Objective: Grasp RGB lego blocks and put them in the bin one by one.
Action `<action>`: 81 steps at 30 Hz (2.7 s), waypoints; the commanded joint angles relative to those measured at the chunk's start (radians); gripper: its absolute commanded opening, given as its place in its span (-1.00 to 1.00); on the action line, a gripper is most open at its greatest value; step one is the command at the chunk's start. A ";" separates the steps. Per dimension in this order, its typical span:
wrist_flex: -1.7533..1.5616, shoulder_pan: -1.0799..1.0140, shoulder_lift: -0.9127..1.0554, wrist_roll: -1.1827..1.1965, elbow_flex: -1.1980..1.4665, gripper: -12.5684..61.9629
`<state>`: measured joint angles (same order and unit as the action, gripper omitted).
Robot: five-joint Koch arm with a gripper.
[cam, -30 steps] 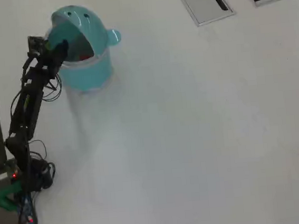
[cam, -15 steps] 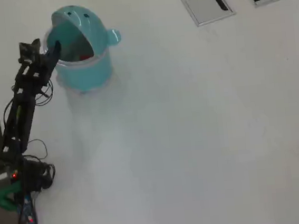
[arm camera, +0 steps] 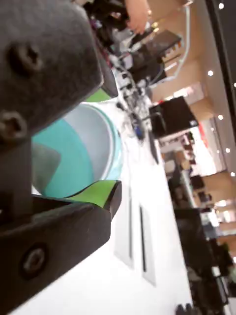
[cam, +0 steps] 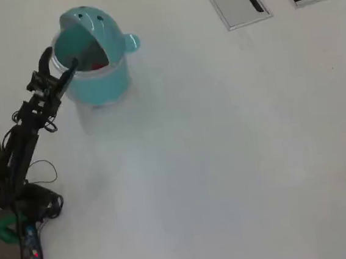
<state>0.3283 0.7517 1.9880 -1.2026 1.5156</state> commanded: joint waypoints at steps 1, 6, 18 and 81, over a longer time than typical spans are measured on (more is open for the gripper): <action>-0.083 -0.028 0.043 0.032 -0.034 0.12; -0.083 -0.067 0.075 0.118 -0.028 0.12; -0.087 -0.176 0.133 0.400 -0.023 0.13; -0.772 -0.741 0.376 1.101 0.792 0.12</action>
<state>-0.3482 0.0107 2.2887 -0.1028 2.3501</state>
